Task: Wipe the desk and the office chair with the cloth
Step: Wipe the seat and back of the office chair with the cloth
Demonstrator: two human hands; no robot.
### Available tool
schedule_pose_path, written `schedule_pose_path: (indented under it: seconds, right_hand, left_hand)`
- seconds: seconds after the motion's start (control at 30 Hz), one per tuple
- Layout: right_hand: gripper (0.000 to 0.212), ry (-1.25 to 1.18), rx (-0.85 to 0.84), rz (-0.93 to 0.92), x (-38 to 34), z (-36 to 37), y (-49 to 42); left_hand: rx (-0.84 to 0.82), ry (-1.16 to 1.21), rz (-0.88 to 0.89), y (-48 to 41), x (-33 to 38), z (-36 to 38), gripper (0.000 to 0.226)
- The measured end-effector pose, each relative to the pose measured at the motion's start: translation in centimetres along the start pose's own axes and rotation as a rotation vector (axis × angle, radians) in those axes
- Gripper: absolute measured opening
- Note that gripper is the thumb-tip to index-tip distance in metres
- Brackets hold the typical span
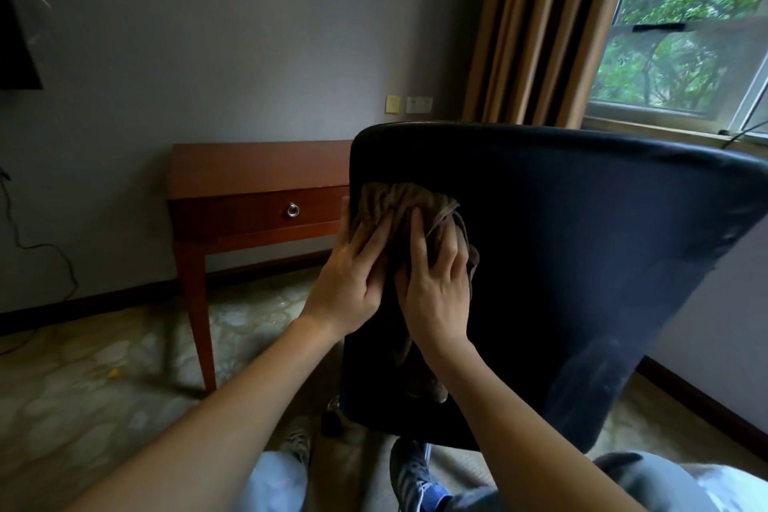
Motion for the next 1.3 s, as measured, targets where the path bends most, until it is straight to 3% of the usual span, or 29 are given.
schedule_pose_path:
  seconds: [0.23,0.47,0.73,1.07,1.3]
  right_hand:
    - [0.081,0.051,-0.016,0.003,-0.2,0.5,1.2]
    - [0.077,0.062,0.002,0.047,0.7,0.6,3.0]
    - [0.063,0.060,-0.028,0.012,0.5,1.8,5.1]
    - [0.060,0.086,-0.041,0.002,0.4,3.4,7.0]
    - [0.067,0.154,-0.069,-0.057,0.4,4.5,9.5]
  left_hand:
    - [-0.026,0.001,0.020,0.7,-0.1,-0.3,0.073]
    - [-0.037,-0.016,0.150,1.6,1.2,0.5,0.069]
    - [0.016,0.183,-0.120,5.1,-2.2,2.8,0.099]
    - [0.020,0.171,-0.153,6.3,-3.9,3.5,0.083]
    - [0.026,0.129,-0.308,9.7,-6.5,4.4,0.082]
Point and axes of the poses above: each hand's wrist, its own y-axis away from the middle knuckle, its own z-axis out of the palm, x = y × z, the point moved 9 cm from there along -y, towards the middle knuckle, and after that the axes turned 12 degrees about y, right-handed, at the moved point
